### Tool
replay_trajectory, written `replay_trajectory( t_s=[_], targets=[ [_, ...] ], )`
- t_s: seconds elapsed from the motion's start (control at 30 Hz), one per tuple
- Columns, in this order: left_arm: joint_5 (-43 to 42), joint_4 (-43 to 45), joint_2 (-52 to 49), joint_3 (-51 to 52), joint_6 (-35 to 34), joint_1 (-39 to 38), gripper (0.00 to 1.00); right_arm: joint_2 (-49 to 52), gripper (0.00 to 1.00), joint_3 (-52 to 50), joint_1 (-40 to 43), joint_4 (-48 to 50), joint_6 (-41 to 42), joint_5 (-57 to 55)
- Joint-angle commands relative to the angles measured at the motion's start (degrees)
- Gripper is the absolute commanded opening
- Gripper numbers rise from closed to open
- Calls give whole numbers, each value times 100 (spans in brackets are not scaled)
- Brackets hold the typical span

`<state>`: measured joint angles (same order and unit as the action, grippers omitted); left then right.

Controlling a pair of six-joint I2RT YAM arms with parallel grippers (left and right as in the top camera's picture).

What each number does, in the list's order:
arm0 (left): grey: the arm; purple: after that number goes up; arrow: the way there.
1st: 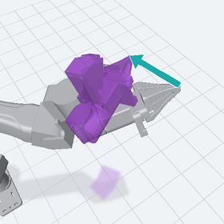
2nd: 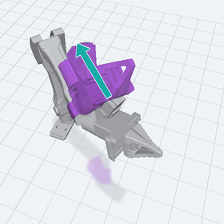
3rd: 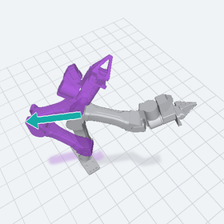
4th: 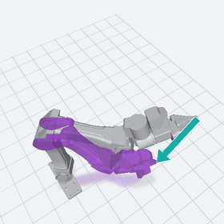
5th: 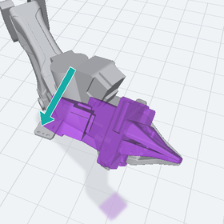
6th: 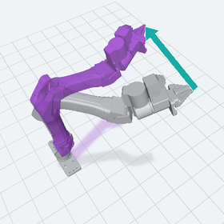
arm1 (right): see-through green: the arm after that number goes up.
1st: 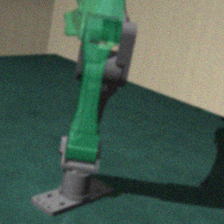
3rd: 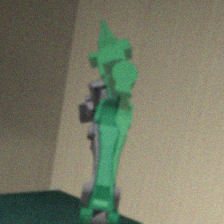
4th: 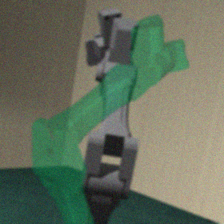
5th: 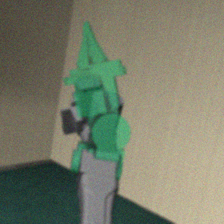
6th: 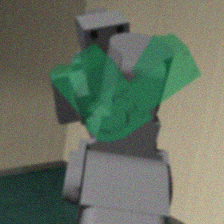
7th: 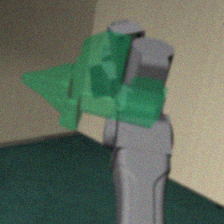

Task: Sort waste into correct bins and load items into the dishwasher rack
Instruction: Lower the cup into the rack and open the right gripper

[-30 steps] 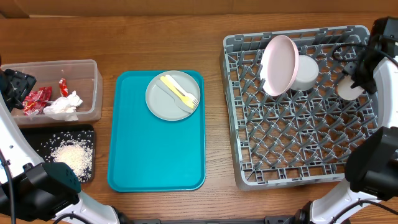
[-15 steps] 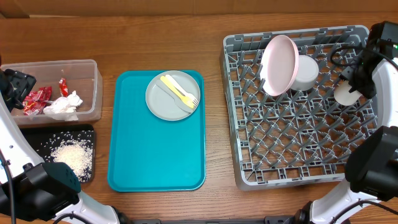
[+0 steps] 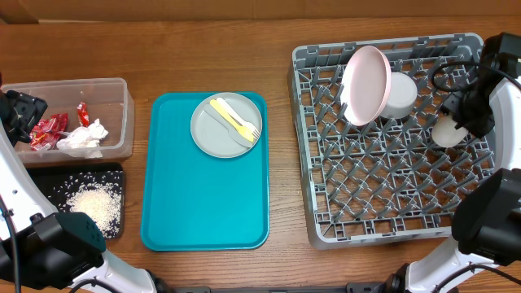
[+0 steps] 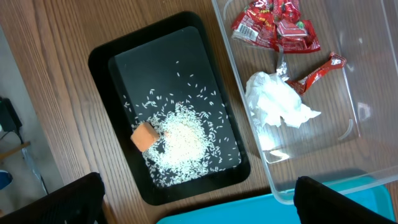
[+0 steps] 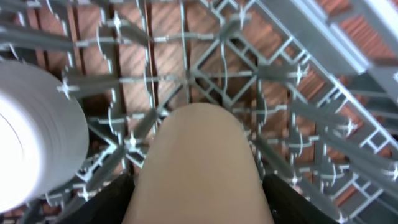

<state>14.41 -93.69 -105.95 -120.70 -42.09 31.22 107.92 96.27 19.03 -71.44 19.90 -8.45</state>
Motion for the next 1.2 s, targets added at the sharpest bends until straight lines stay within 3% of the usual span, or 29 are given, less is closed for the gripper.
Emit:
replay_trajectory(
  t_s=[0.0,0.03,0.07,0.1,0.43,0.7,0.77,0.83,0.93,1.03,1.17],
  targets=[
    [101,-13,107,-63,-122,-22,100,205,61,-214,-31,-83,66,579],
    [101,-11,107,-63,-122,-22,100,205,66,-214,-31,-92,66,579],
    [101,-13,107,-63,-122,-22,100,205,90,-214,-31,-87,63,577],
    [101,-13,107,-63,-122,-22,100,205,93,-212,-31,-70,63,575],
    [101,-11,107,-63,-122,-22,100,203,97,-48,-31,13,63,557],
    [101,-13,107,-63,-122,-22,100,-101,87,424,-111,-439,85,564],
    [101,-13,107,-63,-122,-22,100,-304,78,463,-192,-636,74,575],
    [101,-11,107,-63,-122,-22,100,-411,47,463,-289,-890,-24,577],
    [101,-11,107,-63,-122,-22,100,-407,16,304,-400,-1252,-46,577],
    [101,-13,107,-63,-122,-22,100,-398,6,-42,-424,-1163,-46,575],
    [101,-11,107,-63,-122,-22,100,-398,6,-643,-352,-590,7,577]
  ],
)
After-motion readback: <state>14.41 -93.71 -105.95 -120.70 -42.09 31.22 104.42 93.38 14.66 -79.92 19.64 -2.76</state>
